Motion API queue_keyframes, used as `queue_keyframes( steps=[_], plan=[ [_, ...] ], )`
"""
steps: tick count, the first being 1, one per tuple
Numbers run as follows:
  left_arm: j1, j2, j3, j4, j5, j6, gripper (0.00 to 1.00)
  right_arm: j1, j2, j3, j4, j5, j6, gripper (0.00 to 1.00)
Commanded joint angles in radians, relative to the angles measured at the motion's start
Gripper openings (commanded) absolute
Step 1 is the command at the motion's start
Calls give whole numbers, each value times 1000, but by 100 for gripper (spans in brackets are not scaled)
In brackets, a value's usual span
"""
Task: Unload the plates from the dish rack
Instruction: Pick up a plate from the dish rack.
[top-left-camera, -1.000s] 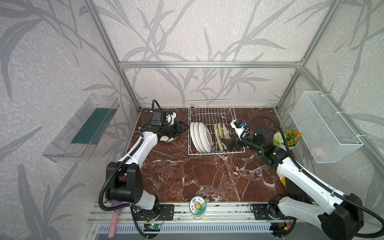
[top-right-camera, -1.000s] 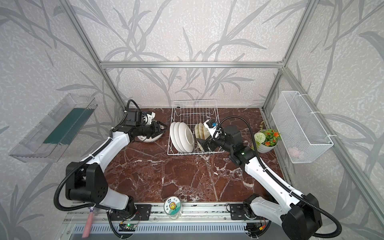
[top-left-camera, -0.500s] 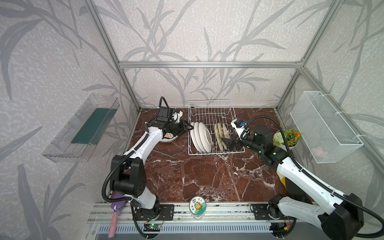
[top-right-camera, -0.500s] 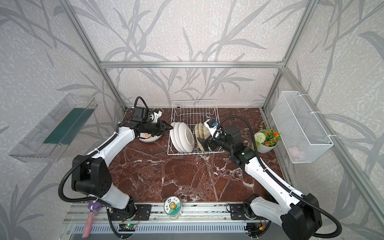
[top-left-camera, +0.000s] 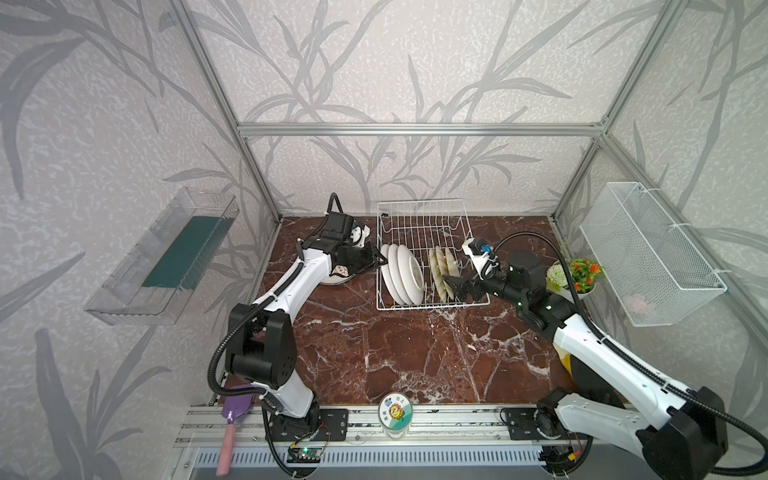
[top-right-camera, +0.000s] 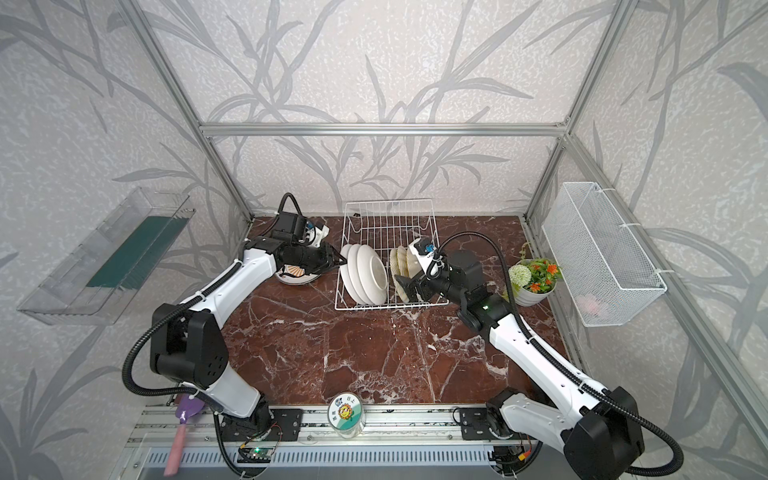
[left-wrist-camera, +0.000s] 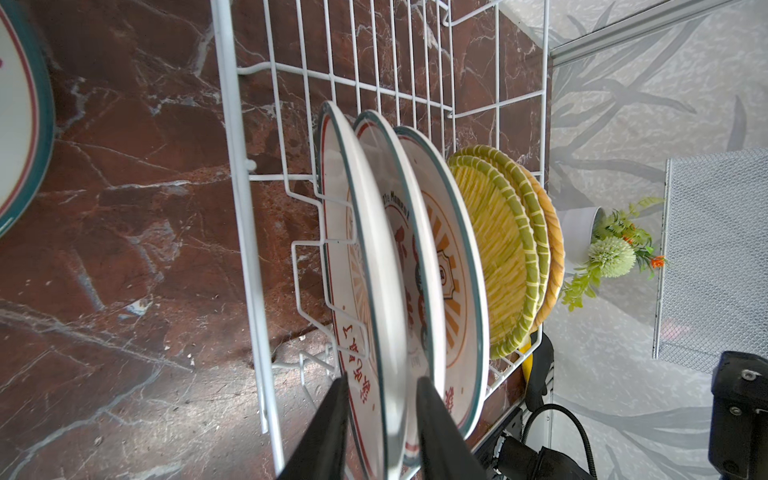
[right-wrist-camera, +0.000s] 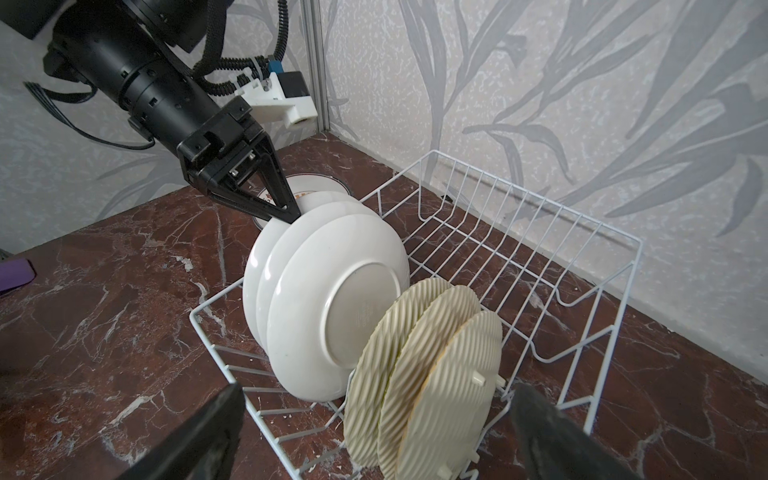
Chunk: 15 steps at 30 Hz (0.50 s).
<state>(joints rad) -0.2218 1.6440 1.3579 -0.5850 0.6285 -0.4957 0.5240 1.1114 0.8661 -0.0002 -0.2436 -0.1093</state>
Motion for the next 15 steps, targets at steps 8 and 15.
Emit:
queue_keyframes(
  steps=[8, 15],
  plan=[
    [-16, 8, 21, -4, -7, -13, 21, 3, -15, -15, 3, 12, -7, 99],
    [-21, 17, 24, 0, -3, -20, 21, 2, -9, -12, 6, 10, -9, 99]
  ],
)
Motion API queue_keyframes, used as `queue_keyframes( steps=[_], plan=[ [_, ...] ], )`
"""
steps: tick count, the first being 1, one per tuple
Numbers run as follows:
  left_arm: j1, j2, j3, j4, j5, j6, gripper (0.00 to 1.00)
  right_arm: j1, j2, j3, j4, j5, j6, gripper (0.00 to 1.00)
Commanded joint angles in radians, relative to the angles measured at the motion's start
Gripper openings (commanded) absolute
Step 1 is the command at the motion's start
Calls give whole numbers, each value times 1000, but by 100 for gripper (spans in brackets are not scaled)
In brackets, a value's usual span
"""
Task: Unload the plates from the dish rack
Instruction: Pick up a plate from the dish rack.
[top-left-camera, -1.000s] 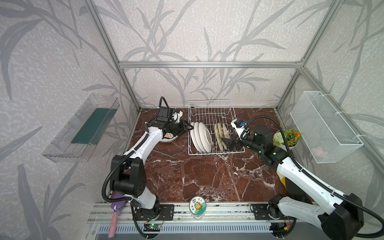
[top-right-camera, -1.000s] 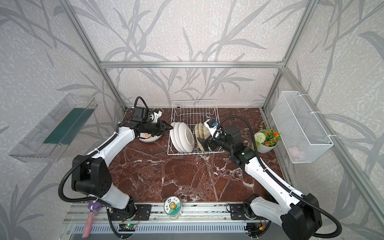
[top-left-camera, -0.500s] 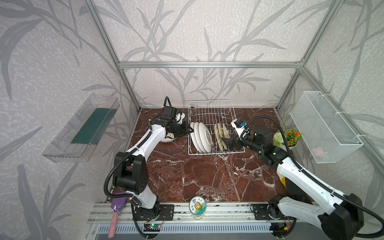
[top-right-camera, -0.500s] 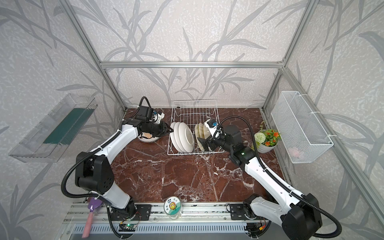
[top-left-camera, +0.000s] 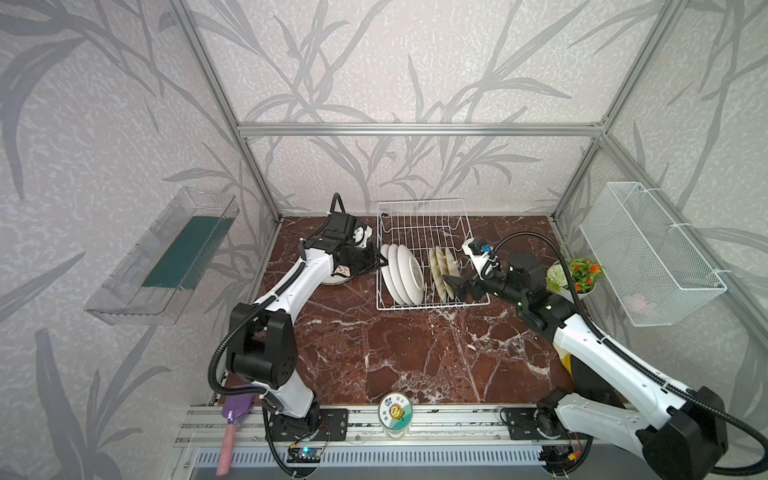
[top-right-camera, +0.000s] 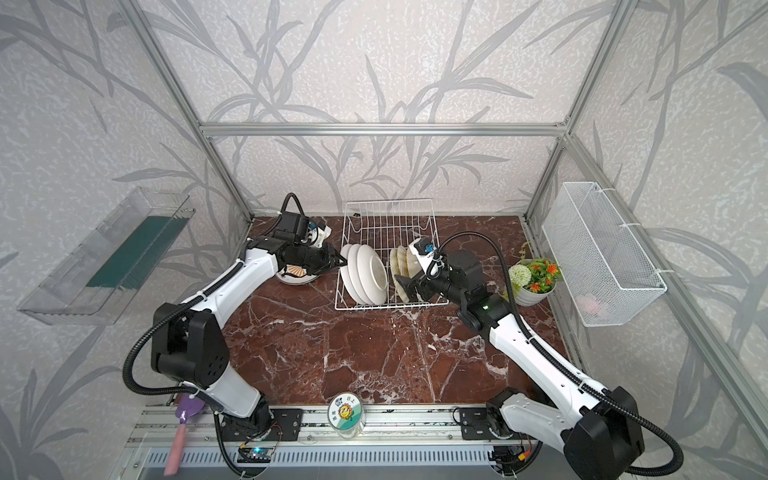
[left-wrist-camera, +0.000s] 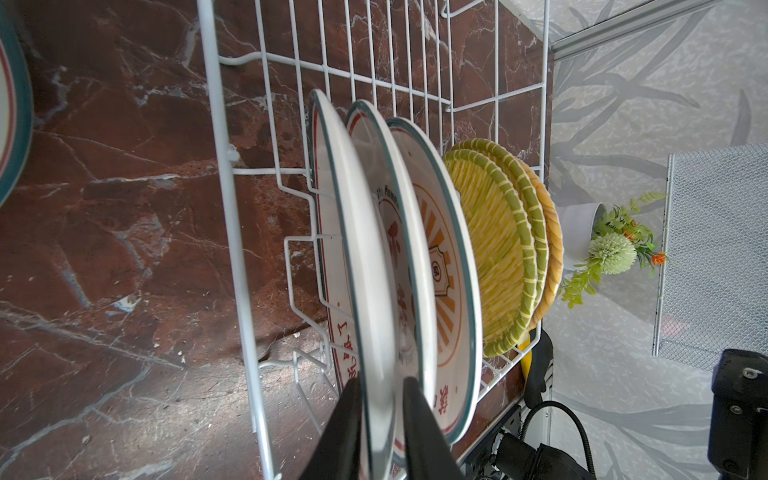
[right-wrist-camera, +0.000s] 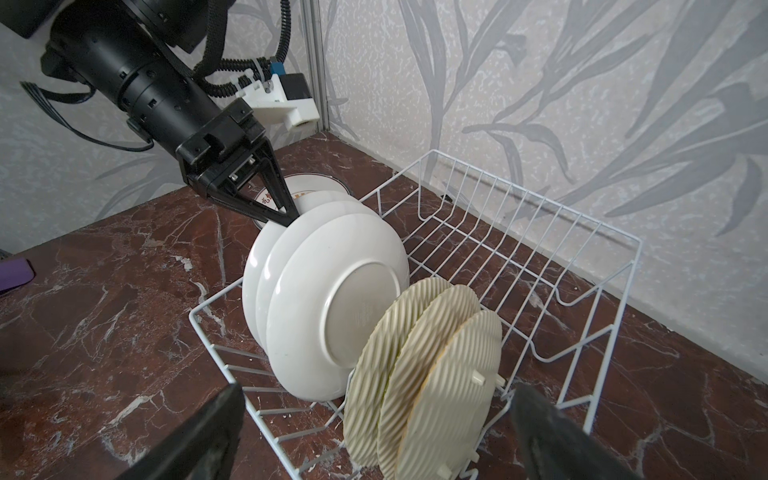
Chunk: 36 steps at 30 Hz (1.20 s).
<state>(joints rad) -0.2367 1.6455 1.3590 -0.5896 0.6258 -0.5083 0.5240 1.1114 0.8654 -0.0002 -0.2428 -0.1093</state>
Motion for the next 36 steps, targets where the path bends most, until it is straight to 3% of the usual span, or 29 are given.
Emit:
queue_keyframes(
  steps=[1, 14, 36],
  plan=[
    [-6, 15, 23, 7, -1, -7, 21, 3, -9, -11, 7, 10, -9, 99],
    [-15, 35, 37, 2, 8, -2, 21, 3, 0, -8, 16, 8, -12, 99],
    [-18, 17, 9, 103, 59, -103, 0, 3, -16, -26, 9, 37, -27, 99]
  ],
)
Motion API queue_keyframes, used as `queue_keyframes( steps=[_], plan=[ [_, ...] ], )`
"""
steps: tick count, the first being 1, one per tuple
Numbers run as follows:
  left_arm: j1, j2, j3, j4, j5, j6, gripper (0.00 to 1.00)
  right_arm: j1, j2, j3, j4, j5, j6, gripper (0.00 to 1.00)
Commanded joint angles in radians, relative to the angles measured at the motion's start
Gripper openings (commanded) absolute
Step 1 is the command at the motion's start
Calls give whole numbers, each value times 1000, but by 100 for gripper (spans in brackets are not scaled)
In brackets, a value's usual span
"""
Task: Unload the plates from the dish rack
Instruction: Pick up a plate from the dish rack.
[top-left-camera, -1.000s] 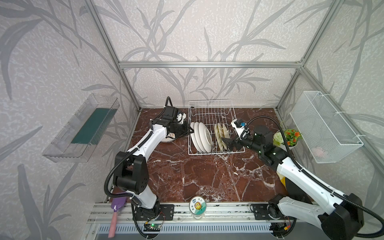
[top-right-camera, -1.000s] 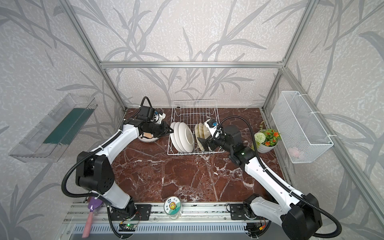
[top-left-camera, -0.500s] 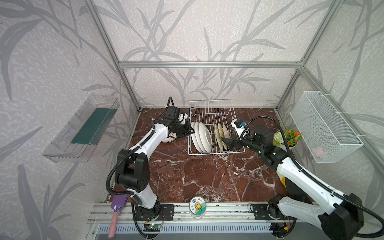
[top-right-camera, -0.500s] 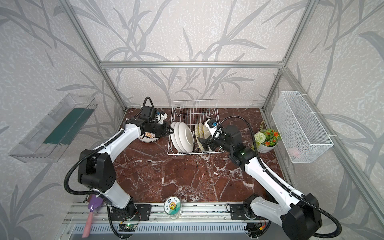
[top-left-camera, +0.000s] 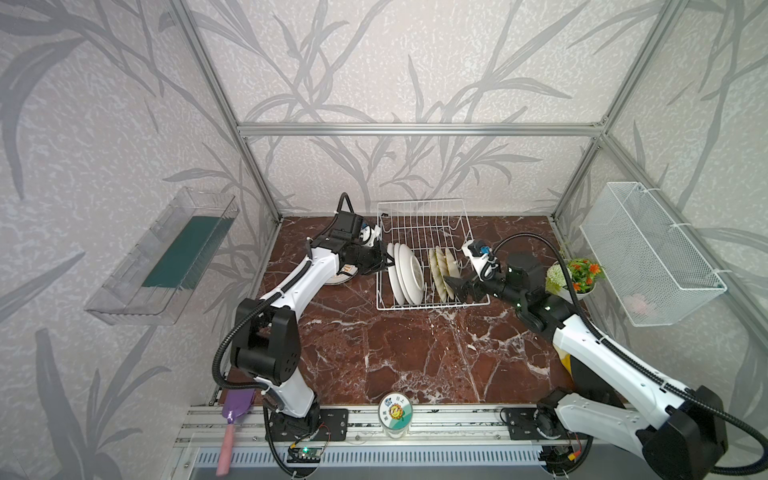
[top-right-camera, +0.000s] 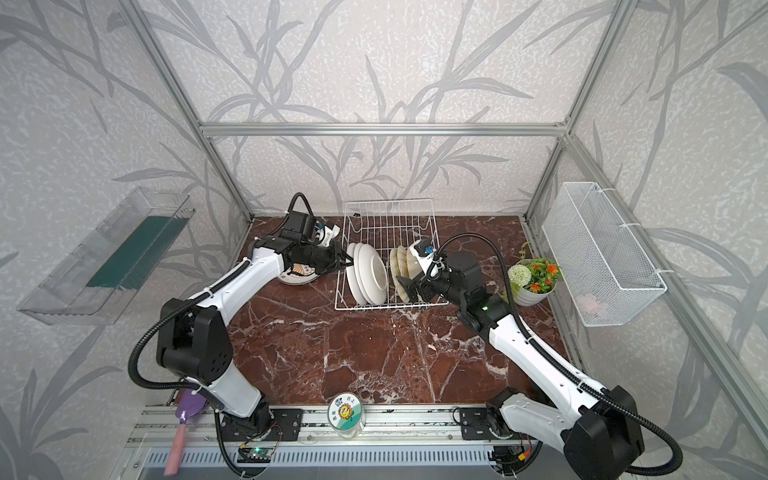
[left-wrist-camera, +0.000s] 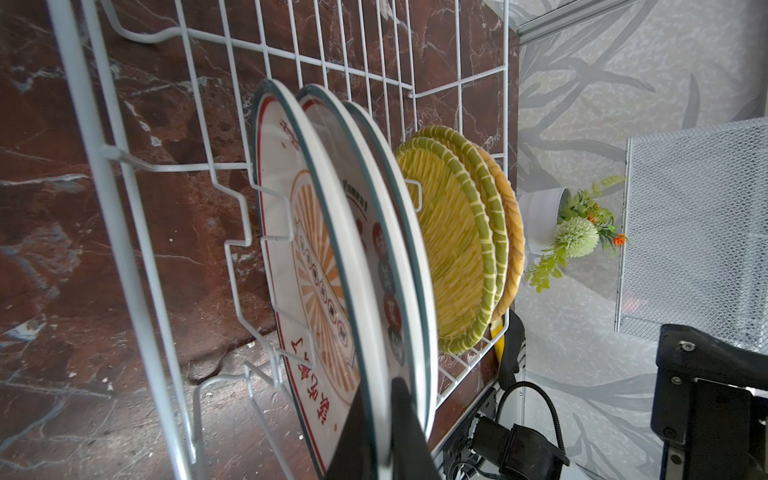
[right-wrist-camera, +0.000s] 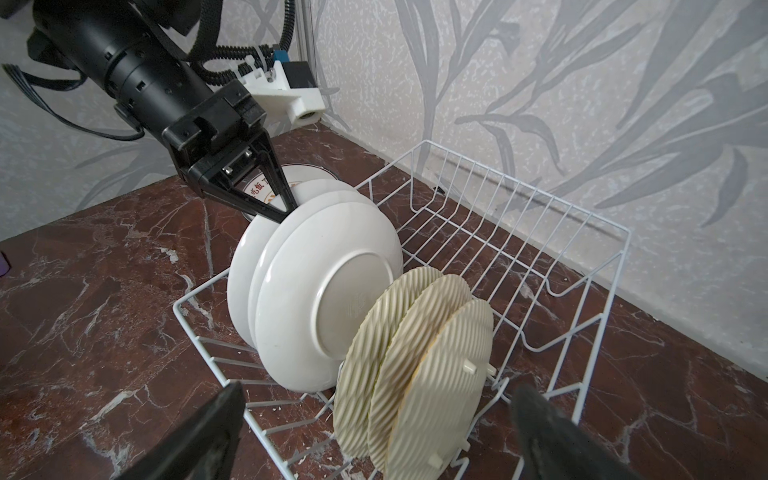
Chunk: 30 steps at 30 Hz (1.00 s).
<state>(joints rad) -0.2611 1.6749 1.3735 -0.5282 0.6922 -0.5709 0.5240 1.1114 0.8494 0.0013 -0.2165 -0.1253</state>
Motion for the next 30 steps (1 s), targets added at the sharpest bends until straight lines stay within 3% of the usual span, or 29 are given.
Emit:
queue_keyframes(
  steps=[1, 9, 30],
  plan=[
    [6, -13, -10, 54, 1, -49, 0, 2, -16, -10, 6, 11, -11, 99],
    [6, -21, -67, 172, 25, -125, 0, 2, -25, -25, -1, 26, -21, 99],
    [8, -61, -20, 85, 21, -75, 0, 3, -39, -39, -1, 36, -5, 99]
  ],
)
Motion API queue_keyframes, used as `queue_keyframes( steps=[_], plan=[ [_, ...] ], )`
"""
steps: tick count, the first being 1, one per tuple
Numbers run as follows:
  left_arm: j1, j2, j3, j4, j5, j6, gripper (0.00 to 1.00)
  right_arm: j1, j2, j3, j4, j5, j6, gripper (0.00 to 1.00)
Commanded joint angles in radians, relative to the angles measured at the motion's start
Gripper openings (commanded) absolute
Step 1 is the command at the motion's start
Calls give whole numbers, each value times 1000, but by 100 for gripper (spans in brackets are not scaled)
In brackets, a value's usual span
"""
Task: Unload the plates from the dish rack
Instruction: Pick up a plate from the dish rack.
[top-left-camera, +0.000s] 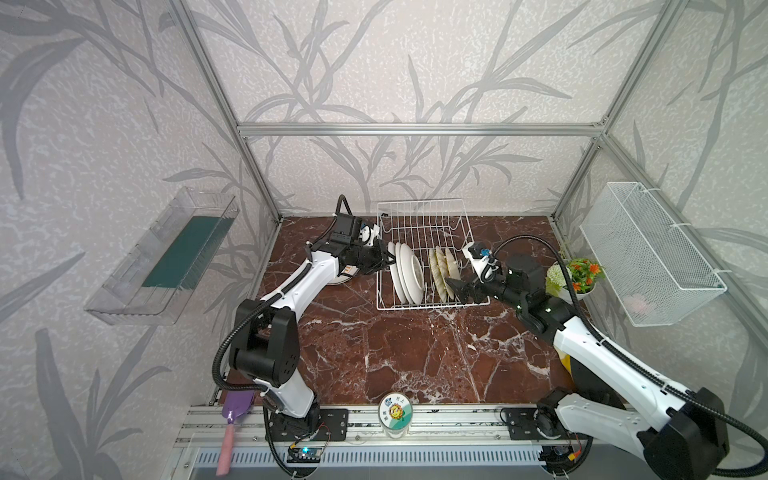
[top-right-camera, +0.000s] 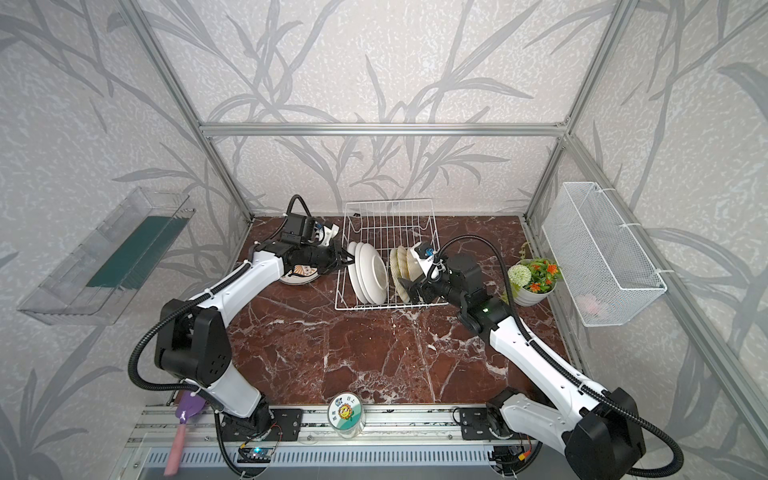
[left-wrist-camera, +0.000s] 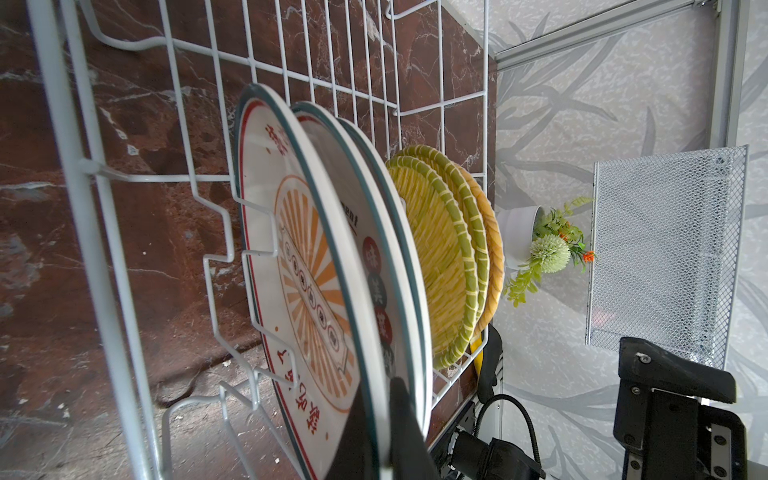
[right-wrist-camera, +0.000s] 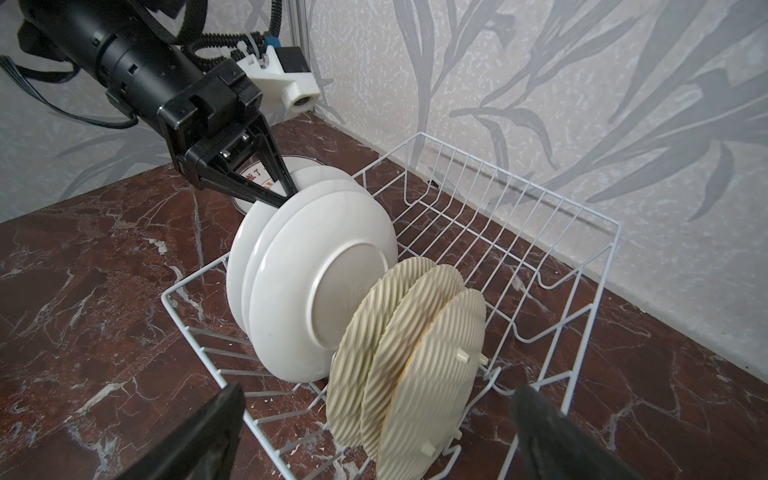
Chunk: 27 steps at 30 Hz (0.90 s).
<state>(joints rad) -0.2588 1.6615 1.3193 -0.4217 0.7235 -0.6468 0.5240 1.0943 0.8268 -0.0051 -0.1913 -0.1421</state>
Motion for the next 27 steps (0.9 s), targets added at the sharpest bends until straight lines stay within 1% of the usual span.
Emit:
queue_keyframes(
  steps=[1, 9, 17, 27],
  plan=[
    [5, -49, 36, -20, -7, -2, 0, 3, -22, -20, 4, 10, 13, 99],
    [5, -71, 46, -39, -17, -5, 0, 3, -22, -26, 7, 7, 16, 99],
    [6, -91, 24, 20, 7, -50, 0, 3, -24, -26, 8, 19, 14, 99],
    [7, -100, 45, -9, -3, -41, 0, 3, -28, -31, 5, 24, 8, 99]
  ],
)
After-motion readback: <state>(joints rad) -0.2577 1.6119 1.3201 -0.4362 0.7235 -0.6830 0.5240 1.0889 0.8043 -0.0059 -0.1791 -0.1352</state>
